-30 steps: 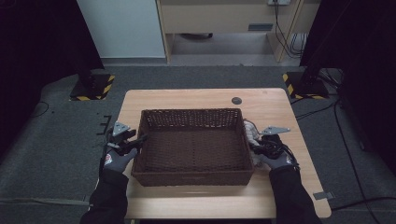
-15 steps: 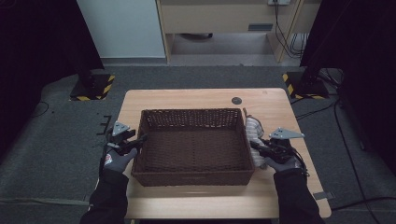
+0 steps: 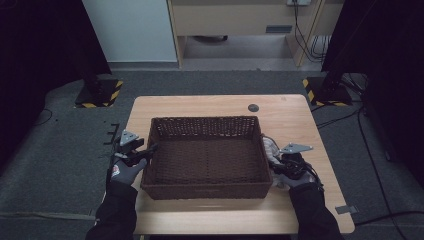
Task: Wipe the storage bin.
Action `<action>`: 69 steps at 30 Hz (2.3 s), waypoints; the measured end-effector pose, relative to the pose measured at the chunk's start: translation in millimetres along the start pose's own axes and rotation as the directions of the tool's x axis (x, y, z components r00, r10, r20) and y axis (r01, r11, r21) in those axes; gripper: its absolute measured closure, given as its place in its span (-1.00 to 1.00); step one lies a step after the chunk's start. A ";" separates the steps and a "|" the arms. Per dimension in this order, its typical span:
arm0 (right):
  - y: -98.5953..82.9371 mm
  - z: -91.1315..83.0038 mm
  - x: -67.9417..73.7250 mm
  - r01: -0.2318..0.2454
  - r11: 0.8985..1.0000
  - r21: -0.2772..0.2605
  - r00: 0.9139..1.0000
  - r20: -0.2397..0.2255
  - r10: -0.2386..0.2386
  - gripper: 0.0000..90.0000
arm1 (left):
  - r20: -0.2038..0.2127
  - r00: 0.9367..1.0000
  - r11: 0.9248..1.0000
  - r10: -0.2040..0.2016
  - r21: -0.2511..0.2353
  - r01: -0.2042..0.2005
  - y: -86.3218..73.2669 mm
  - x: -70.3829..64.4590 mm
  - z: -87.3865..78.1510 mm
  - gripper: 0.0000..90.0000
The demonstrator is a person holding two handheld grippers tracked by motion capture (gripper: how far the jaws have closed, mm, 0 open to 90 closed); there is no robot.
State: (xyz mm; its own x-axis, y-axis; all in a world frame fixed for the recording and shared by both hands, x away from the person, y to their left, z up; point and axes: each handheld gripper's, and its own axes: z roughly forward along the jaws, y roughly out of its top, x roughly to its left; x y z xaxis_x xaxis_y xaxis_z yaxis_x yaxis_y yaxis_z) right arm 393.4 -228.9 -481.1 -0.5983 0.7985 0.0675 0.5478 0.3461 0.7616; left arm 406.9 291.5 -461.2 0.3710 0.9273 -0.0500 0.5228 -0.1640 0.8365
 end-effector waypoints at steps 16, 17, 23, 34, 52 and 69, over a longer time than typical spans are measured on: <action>-8.4 -18.8 13.3 -0.006 0.998 -0.056 1.000 -0.022 0.005 0.57 | 0.013 1.000 1.000 -0.029 -0.006 0.029 -1.2 1.0 0.3 -0.20; -8.4 -18.8 13.3 -0.006 0.998 -0.056 1.000 -0.022 0.005 0.57 | 0.013 1.000 1.000 -0.029 -0.006 0.029 -1.2 1.0 0.3 -0.20; -19.2 -1.8 14.1 -0.002 0.999 0.045 1.000 -0.009 0.002 0.57 | 0.013 1.000 1.000 -0.018 -0.005 0.018 -0.7 0.2 0.1 -0.15; -2.7 -50.4 18.8 0.003 0.984 -0.177 1.000 -0.010 -0.005 0.57 | 0.021 0.999 0.998 -0.043 -0.037 0.043 0.4 -0.4 -11.9 -0.21; -24.6 -18.9 27.7 0.034 0.998 0.061 0.999 0.011 -0.035 0.56 | 0.044 0.999 1.000 -0.018 -0.004 0.018 -24.4 -19.7 -38.6 -0.03; -10.1 -44.2 26.1 0.031 0.995 -0.099 0.999 -0.011 -0.032 0.56 | 0.004 0.999 0.999 -0.048 0.006 0.048 -20.5 -26.3 -37.9 0.45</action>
State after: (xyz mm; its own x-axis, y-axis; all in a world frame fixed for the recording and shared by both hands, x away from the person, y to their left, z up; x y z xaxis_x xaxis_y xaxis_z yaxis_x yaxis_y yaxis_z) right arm 346.3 -233.3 -458.5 -0.6217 0.7816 0.0500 0.4688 0.3202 0.8232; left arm 357.3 283.2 -456.4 0.3487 0.9327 -0.0922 0.5449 -0.1217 0.8296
